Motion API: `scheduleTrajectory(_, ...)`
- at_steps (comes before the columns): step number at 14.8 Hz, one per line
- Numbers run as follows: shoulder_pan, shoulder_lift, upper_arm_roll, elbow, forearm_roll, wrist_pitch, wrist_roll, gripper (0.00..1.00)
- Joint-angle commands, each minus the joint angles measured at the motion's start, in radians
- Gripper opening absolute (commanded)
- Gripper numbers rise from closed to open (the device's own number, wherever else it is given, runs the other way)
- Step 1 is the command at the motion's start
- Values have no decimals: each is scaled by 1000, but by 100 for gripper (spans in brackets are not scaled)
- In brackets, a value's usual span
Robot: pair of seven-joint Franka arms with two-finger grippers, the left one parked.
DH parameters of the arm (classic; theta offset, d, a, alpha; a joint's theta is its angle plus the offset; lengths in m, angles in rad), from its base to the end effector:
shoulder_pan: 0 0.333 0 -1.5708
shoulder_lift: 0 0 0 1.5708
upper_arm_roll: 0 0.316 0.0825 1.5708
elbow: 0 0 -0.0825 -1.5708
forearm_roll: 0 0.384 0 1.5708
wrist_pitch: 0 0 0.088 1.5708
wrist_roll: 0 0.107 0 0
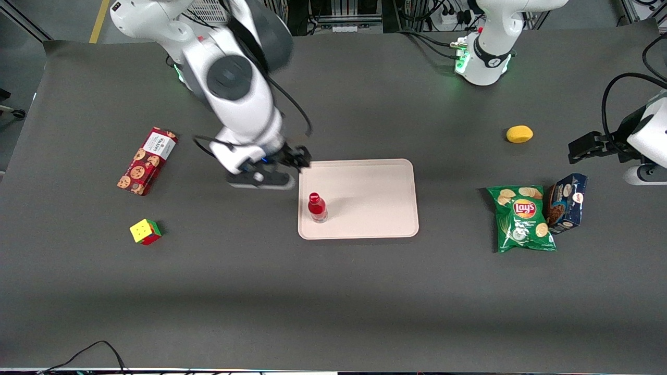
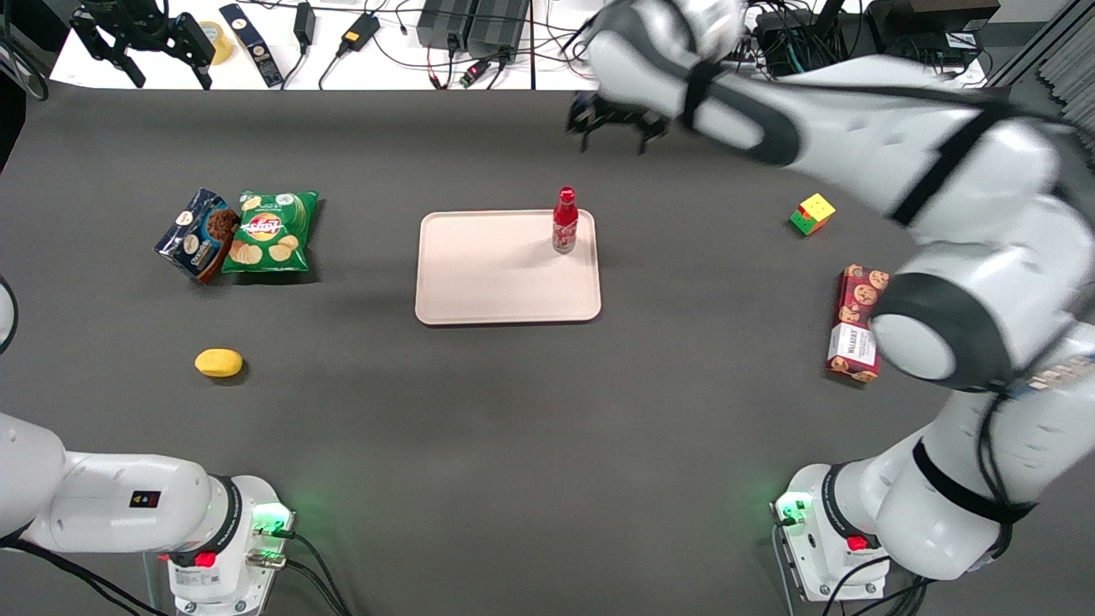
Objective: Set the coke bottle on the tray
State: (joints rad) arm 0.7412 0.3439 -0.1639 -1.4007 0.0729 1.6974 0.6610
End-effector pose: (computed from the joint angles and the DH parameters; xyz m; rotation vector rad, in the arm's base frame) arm 0.5394 0.3786 0.5089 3.1269 -0.1348 -0.0697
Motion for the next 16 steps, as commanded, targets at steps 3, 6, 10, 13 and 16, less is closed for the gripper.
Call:
scheduleTrajectory(3,-201,-235,33,-102,-19,-139,-230,100)
scheduleTrajectory(6,-391,-282,135,-181,-44,-87,-294,100)
scheduleTrajectory(10,-508,-290,135,-201,-50,-67,-330,100)
scheduleTrajectory(13,-586,-286,135,-199,-62,-68,-330,100)
scheduleTrajectory(16,-621,-292,129,-198,-102,-71,-330,100)
